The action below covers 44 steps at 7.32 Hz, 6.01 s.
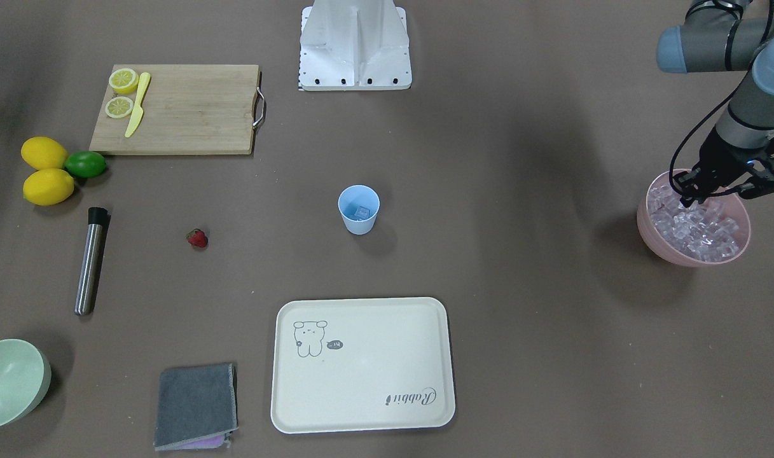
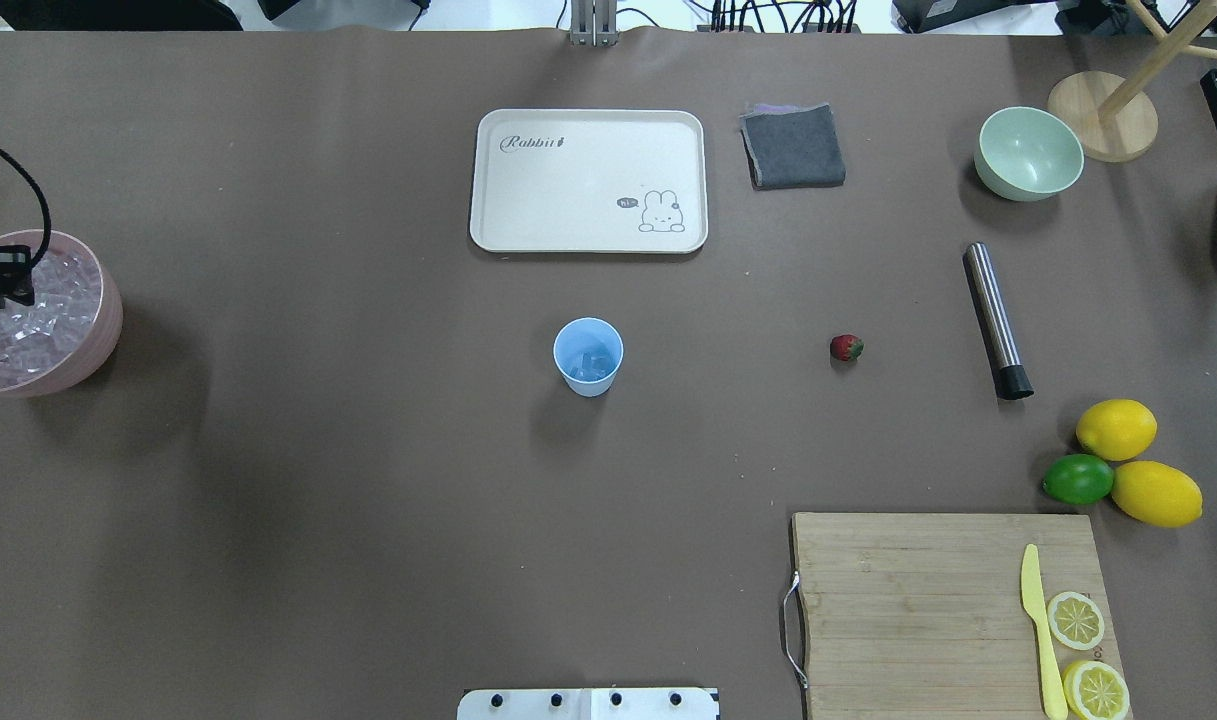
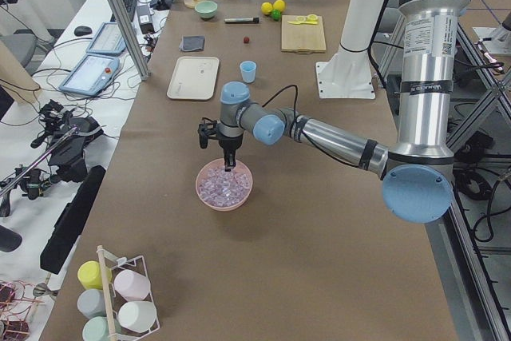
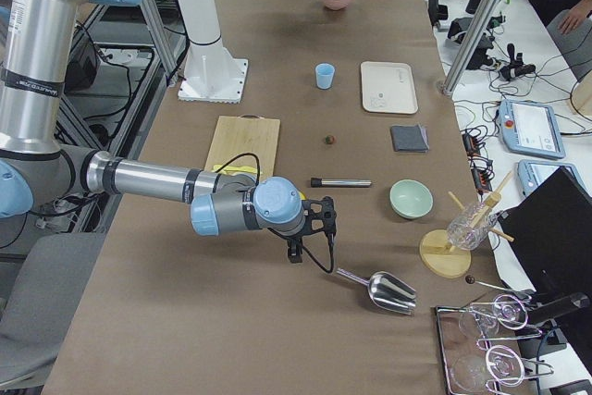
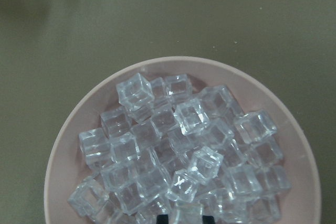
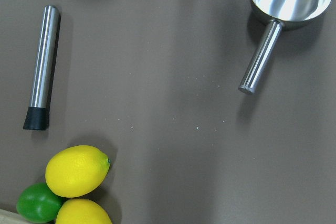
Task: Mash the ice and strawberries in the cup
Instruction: 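Grasp a third ice cube from the pink bowl with the left gripper, then carry the ice cube with the left gripper into the blue cup, then lower the right gripper onto the red strawberry while the left arm withdraws, then carry the strawberry with the right gripper over the blue cup and release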
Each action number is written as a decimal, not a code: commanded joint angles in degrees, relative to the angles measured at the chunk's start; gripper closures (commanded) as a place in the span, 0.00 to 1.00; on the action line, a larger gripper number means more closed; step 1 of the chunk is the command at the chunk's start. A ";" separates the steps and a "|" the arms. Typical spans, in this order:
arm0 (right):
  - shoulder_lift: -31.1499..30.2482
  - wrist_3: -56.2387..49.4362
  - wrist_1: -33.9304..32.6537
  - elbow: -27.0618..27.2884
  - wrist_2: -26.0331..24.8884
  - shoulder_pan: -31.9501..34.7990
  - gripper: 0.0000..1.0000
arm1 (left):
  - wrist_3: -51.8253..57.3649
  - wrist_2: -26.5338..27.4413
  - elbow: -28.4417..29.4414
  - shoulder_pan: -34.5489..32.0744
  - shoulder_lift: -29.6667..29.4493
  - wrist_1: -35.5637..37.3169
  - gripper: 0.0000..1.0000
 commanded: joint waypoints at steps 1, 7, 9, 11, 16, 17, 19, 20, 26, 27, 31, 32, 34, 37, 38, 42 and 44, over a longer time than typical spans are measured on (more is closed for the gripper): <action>0.25 0.03 0.00 0.34 0.00 0.00 0.00 | -2.21 -2.91 -3.65 0.20 -11.61 11.39 1.00; 1.48 0.03 0.09 0.44 0.01 0.00 0.00 | -19.96 0.06 12.47 22.24 -43.13 12.10 1.00; 1.48 0.03 0.00 -0.09 0.00 0.00 0.00 | -20.69 2.68 18.49 25.84 -45.96 6.62 1.00; 1.48 0.03 0.00 -0.18 0.00 0.00 0.00 | -20.77 2.97 19.37 27.09 -46.66 6.53 1.00; 5.24 9.19 0.78 0.87 0.09 -1.83 0.00 | -20.16 4.81 19.82 27.45 -46.58 3.01 0.03; 7.26 13.00 0.88 2.18 0.01 -4.98 0.00 | -19.90 4.55 19.21 24.92 -46.23 3.01 0.03; 14.96 26.93 0.97 4.56 -1.57 -12.97 0.00 | -13.60 4.64 8.63 21.49 -35.40 3.80 0.03; 19.02 33.97 0.88 4.48 -4.80 -18.40 0.00 | -9.39 4.46 5.52 18.95 -30.63 3.80 0.03; 32.15 48.20 1.05 -1.57 -24.68 -47.28 0.14 | -1.35 3.06 1.36 12.95 -20.84 3.72 0.03; 34.15 47.93 1.05 -4.98 -25.65 -48.42 0.16 | -1.35 3.06 1.36 12.42 -20.65 3.71 0.03; 34.53 44.50 1.05 -6.60 -26.88 -48.25 0.32 | -2.05 3.32 0.57 12.33 -20.48 3.71 0.03; 34.96 44.50 1.05 -7.99 -27.76 -48.43 0.32 | -2.05 3.41 0.57 12.33 -20.48 3.71 0.03; 35.23 44.50 1.05 -8.44 -27.94 -48.52 0.39 | -2.05 3.41 0.57 12.33 -20.48 3.80 0.03; 36.11 44.59 0.97 -8.71 -27.77 -48.60 1.00 | -2.05 3.41 0.57 12.33 -20.56 3.71 0.03; 36.63 44.59 1.05 -7.92 -27.25 -48.26 1.00 | -1.79 3.41 0.31 12.07 -20.56 3.80 0.03; 46.81 57.83 -3.16 -1.42 -26.09 -48.77 1.00 | 13.74 0.00 -5.23 3.47 -10.75 9.08 0.03; 54.61 63.56 -8.75 -1.24 -31.78 -53.94 1.00 | 21.35 -1.95 -4.53 -0.57 -5.99 8.81 0.03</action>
